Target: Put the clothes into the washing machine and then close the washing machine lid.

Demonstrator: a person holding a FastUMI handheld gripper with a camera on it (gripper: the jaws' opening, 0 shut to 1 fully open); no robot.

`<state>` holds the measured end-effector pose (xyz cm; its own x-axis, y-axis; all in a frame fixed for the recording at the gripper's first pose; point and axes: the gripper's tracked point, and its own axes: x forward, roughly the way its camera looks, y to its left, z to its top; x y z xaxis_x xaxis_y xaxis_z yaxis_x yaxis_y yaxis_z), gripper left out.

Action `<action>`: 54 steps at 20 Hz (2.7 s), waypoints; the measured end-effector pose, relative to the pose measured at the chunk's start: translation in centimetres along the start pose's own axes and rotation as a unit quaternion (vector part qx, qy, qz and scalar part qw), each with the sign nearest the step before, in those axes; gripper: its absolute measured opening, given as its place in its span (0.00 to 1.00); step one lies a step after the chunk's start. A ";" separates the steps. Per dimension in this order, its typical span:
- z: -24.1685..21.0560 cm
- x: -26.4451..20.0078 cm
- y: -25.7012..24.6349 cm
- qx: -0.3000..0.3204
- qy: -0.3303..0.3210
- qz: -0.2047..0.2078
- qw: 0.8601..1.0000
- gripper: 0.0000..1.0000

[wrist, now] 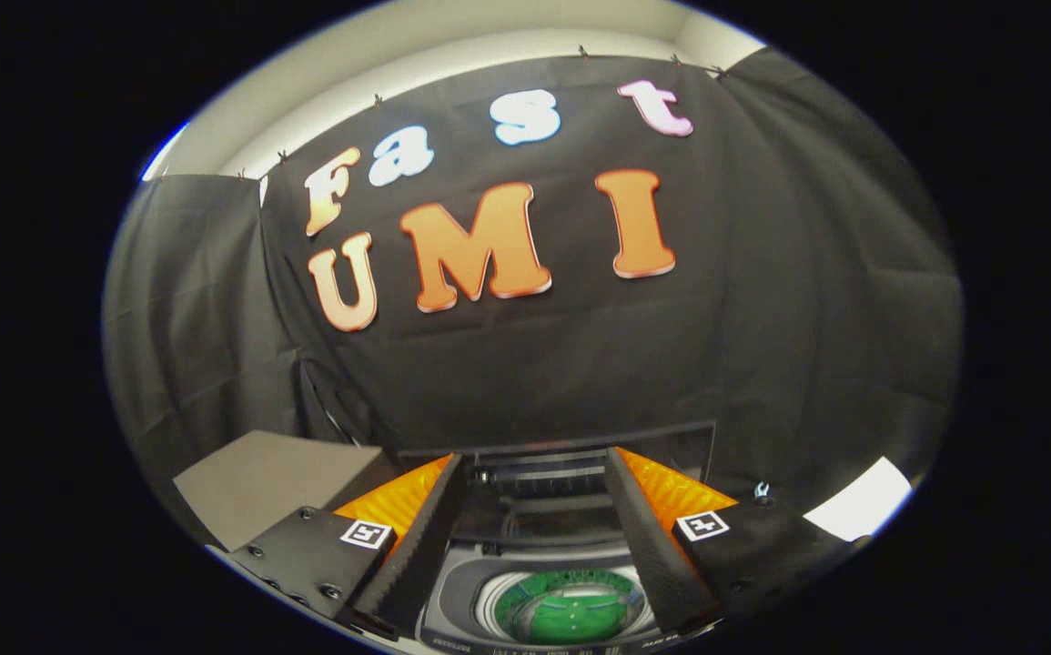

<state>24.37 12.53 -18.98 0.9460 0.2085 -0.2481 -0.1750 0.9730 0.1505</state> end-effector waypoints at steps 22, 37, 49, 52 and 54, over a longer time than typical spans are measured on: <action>-4.6 20.9 -3.2 -0.059 0.149 -0.029 0.987 0.99; -5.7 17.6 -2.8 -0.057 0.099 0.002 0.993 0.99; -7.6 10.4 -2.1 -0.058 0.083 0.001 0.995 0.98; -9.1 7.9 -1.9 -0.057 0.099 -0.001 0.993 0.98; -10.0 6.4 -1.5 -0.052 0.112 0.008 0.992 0.99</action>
<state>27.97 13.36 -30.38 0.8610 0.2293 -0.4540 -0.2272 0.9720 0.0600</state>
